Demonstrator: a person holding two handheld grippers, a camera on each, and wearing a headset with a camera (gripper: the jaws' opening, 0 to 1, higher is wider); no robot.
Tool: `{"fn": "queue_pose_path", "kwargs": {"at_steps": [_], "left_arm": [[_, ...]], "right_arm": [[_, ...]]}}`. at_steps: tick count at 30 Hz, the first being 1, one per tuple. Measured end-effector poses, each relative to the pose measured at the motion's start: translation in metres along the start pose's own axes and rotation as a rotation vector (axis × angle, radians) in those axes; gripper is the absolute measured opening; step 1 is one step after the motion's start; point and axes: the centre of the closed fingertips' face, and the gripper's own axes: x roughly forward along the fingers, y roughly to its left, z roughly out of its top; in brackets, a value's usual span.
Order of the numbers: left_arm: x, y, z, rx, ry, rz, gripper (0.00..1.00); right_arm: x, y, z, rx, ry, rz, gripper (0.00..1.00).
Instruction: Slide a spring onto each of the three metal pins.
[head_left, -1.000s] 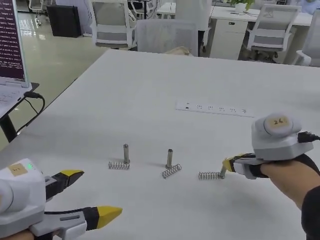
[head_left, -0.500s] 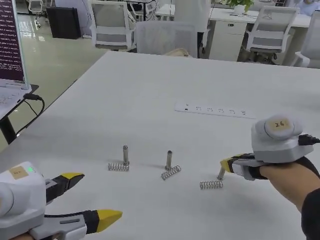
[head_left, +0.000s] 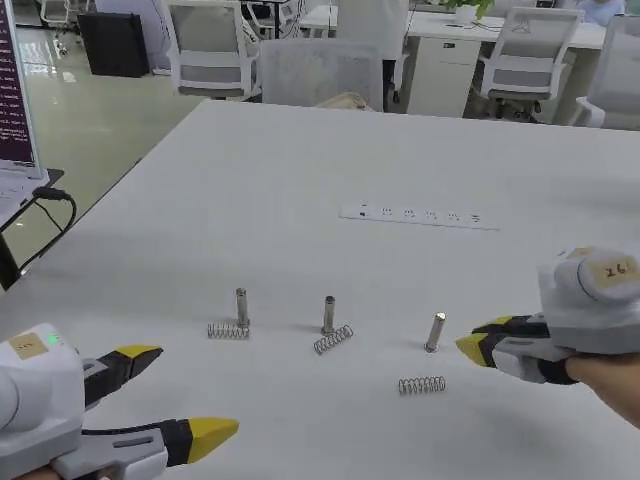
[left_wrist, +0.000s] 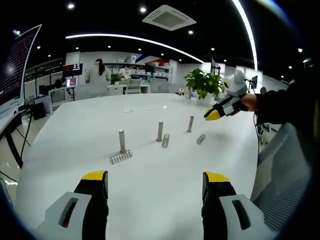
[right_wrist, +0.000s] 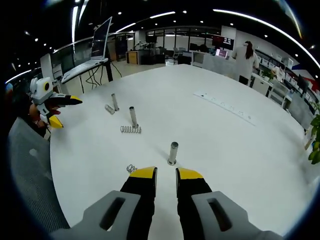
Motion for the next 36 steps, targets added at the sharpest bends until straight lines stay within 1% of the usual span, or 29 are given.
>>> {"fn": "queue_pose_path", "kwargs": {"at_steps": [2,4,9,12,14,16,19,24,27,32,34,36], "left_arm": [[0.0,-0.001,0.0,0.0,-0.001,-0.001,0.74],[-0.001,-0.001,0.001,0.002,-0.001,-0.001,0.74],[-0.003,0.001,0.001,-0.004,-0.005,0.006,0.74],[-0.002,0.0,0.001,-0.005,-0.004,0.006,0.74],[-0.002,0.0,0.0,-0.004,-0.003,0.006,0.73],[-0.002,-0.001,0.0,-0.006,-0.002,0.005,0.73],[-0.003,-0.001,0.0,-0.007,-0.002,0.007,0.73],[-0.003,0.0,0.001,-0.009,-0.004,0.009,0.73],[-0.003,0.0,0.0,-0.01,-0.003,0.009,0.73],[-0.003,-0.001,0.001,-0.009,-0.002,0.007,0.73],[-0.004,-0.001,0.001,-0.008,-0.001,0.007,0.73],[-0.004,-0.001,0.001,-0.009,-0.001,0.006,0.72]], "right_arm": [[0.002,0.003,-0.003,-0.011,0.005,0.016,0.14],[0.003,0.012,-0.008,-0.032,0.017,0.055,0.14],[0.004,0.037,-0.027,-0.123,0.094,0.166,0.16],[0.005,0.046,-0.038,-0.164,0.133,0.202,0.16],[0.005,0.05,-0.044,-0.177,0.149,0.216,0.16],[0.005,0.056,-0.048,-0.189,0.168,0.243,0.16],[0.007,0.057,-0.054,-0.219,0.189,0.248,0.15],[0.006,0.06,-0.06,-0.228,0.214,0.269,0.14],[0.007,0.061,-0.067,-0.251,0.238,0.268,0.13],[0.007,0.062,-0.07,-0.248,0.249,0.275,0.13],[0.007,0.062,-0.071,-0.26,0.254,0.275,0.1],[0.007,0.062,-0.071,-0.26,0.254,0.273,0.1]]}}
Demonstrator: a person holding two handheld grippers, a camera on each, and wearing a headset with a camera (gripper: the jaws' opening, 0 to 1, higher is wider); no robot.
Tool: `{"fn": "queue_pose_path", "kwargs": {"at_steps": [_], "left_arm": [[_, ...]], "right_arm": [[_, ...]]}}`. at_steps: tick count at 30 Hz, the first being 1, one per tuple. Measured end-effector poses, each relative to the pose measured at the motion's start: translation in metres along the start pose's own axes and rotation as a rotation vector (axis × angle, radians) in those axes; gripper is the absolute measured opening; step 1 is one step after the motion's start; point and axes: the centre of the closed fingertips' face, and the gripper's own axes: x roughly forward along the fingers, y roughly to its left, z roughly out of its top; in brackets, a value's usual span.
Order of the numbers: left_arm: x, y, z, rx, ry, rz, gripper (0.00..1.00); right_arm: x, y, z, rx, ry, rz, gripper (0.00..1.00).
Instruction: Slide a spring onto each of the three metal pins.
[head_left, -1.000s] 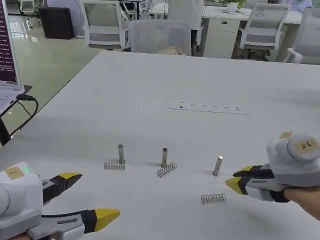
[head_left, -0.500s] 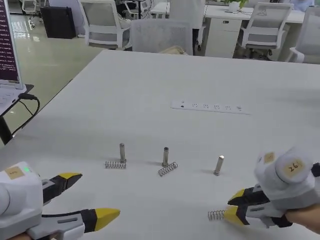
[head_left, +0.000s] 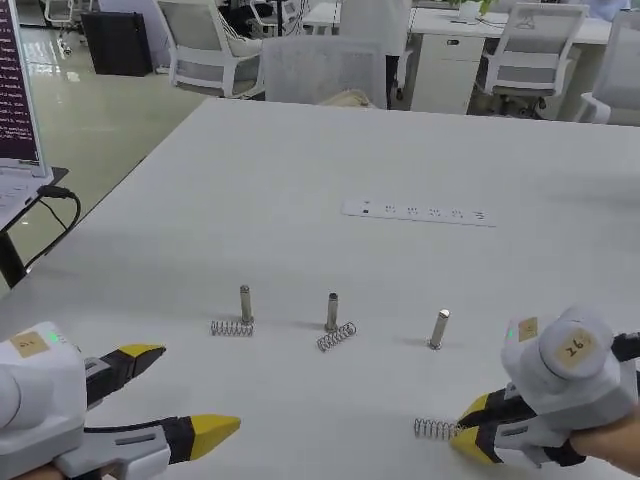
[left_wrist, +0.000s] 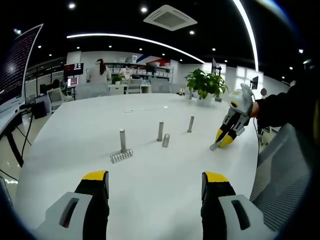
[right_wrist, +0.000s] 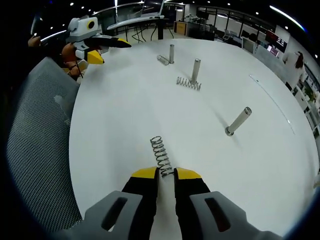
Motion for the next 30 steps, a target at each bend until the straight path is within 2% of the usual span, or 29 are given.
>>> {"fn": "queue_pose_path", "kwargs": {"at_steps": [8,16,22,30], "left_arm": [[0.0,-0.002,0.0,0.012,0.004,-0.008,0.72],[0.0,-0.008,0.002,0.029,0.01,-0.03,0.7],[0.003,-0.019,0.01,0.081,0.024,-0.083,0.68],[0.009,-0.04,0.023,0.147,0.033,-0.164,0.66]], "right_arm": [[0.0,0.0,0.002,-0.004,-0.009,-0.002,0.1],[-0.003,0.0,0.011,-0.006,-0.036,-0.007,0.09],[-0.007,-0.001,0.019,-0.01,-0.052,-0.013,0.09],[-0.017,-0.001,0.036,-0.033,-0.076,-0.023,0.08]]}}
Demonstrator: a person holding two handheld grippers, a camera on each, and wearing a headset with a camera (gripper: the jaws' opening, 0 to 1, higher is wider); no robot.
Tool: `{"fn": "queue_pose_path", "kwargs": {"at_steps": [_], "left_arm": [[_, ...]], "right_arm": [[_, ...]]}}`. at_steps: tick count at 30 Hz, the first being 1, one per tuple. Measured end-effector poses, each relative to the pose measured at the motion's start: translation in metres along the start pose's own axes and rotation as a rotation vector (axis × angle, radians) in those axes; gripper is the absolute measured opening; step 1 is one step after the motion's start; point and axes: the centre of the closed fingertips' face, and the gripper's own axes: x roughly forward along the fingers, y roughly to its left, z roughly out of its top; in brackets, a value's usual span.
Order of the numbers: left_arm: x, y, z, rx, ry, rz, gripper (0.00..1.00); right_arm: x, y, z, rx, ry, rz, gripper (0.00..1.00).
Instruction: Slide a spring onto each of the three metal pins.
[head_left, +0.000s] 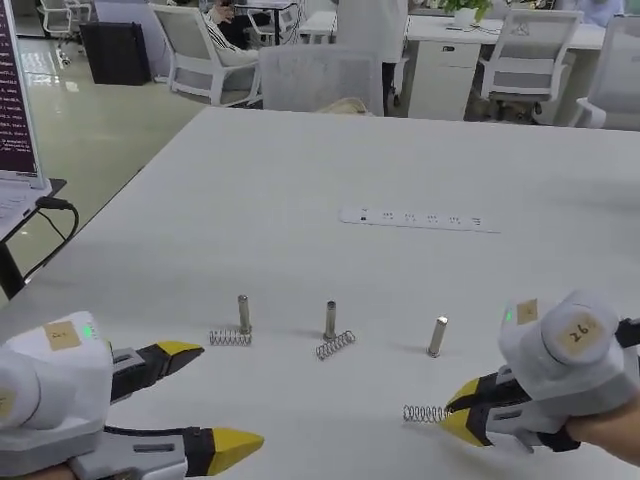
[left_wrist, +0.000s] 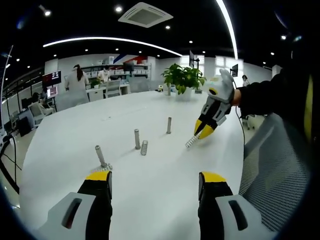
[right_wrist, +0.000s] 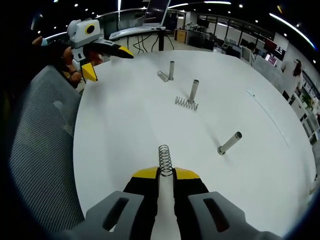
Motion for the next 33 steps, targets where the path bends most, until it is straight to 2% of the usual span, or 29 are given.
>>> {"fn": "queue_pose_path", "kwargs": {"at_steps": [5,11,20,25,33], "left_arm": [[0.008,-0.011,0.008,0.044,0.008,-0.056,0.65],[0.017,-0.024,0.017,0.088,0.009,-0.114,0.63],[0.028,-0.035,0.032,0.137,-0.001,-0.173,0.6],[0.034,-0.043,0.043,0.176,-0.022,-0.206,0.54],[0.042,-0.049,0.05,0.239,-0.038,-0.234,0.44]], "right_arm": [[-0.005,0.001,0.012,-0.013,-0.016,-0.001,0.08],[-0.015,0.006,0.036,-0.021,-0.065,0.014,0.08],[-0.022,0.02,0.063,-0.049,-0.108,0.055,0.08],[-0.024,0.027,0.075,-0.075,-0.119,0.072,0.08],[-0.027,0.038,0.095,-0.105,-0.143,0.096,0.08]]}}
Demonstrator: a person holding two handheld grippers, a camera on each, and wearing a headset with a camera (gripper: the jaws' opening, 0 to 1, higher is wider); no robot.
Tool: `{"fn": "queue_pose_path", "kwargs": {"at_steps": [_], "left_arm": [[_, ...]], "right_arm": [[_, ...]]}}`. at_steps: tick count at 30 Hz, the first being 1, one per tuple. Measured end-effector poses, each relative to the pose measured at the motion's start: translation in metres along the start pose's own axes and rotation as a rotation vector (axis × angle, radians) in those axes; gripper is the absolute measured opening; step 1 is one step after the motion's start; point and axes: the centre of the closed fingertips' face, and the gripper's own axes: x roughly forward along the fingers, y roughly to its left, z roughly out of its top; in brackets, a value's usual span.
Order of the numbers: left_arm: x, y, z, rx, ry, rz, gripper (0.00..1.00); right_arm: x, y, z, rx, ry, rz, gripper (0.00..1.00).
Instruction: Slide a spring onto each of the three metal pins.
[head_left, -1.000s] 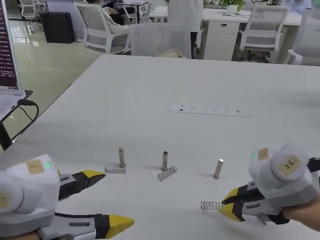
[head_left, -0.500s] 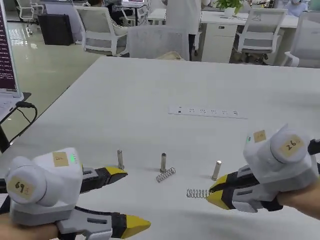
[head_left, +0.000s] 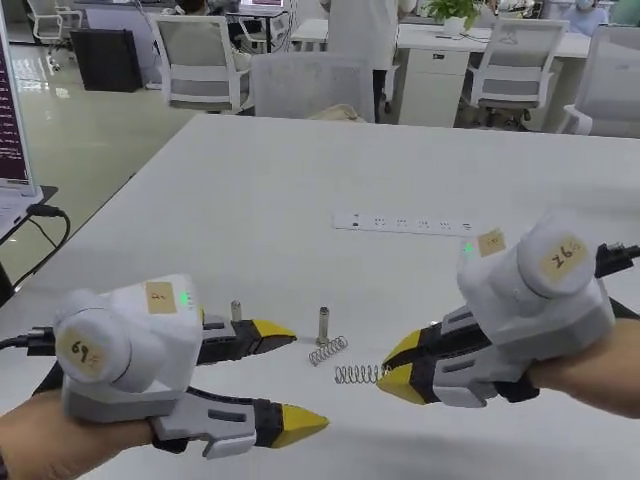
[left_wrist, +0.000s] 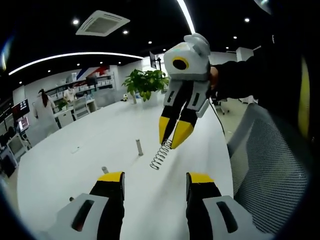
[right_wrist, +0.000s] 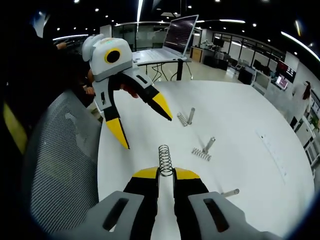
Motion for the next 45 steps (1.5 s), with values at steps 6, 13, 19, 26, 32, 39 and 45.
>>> {"fn": "queue_pose_path", "kwargs": {"at_steps": [6,13,19,26,32,39,45], "left_arm": [[0.007,-0.006,0.002,0.054,-0.003,-0.021,0.35],[0.012,-0.009,0.006,0.086,-0.02,-0.036,0.25],[0.017,-0.012,0.005,0.127,-0.012,-0.046,0.15],[0.02,-0.013,0.002,0.16,0.008,-0.044,0.06],[0.021,-0.012,0.003,0.15,0.01,-0.038,0.05],[0.023,-0.014,0.002,0.123,0.012,-0.037,0.03],[0.026,-0.017,0.003,0.116,0.006,-0.038,0.03]], "right_arm": [[0.001,0.007,0.007,-0.022,0.003,0.016,0.08],[0.003,0.014,0.011,-0.024,-0.001,0.04,0.08],[0.002,0.016,0.012,-0.024,0.0,0.05,0.08],[0.002,0.018,0.011,-0.019,0.0,0.058,0.08],[0.001,0.017,0.016,-0.031,-0.01,0.05,0.08],[0.0,0.019,0.024,-0.061,-0.003,0.052,0.08],[-0.001,0.02,0.027,-0.094,0.029,0.056,0.08]]}}
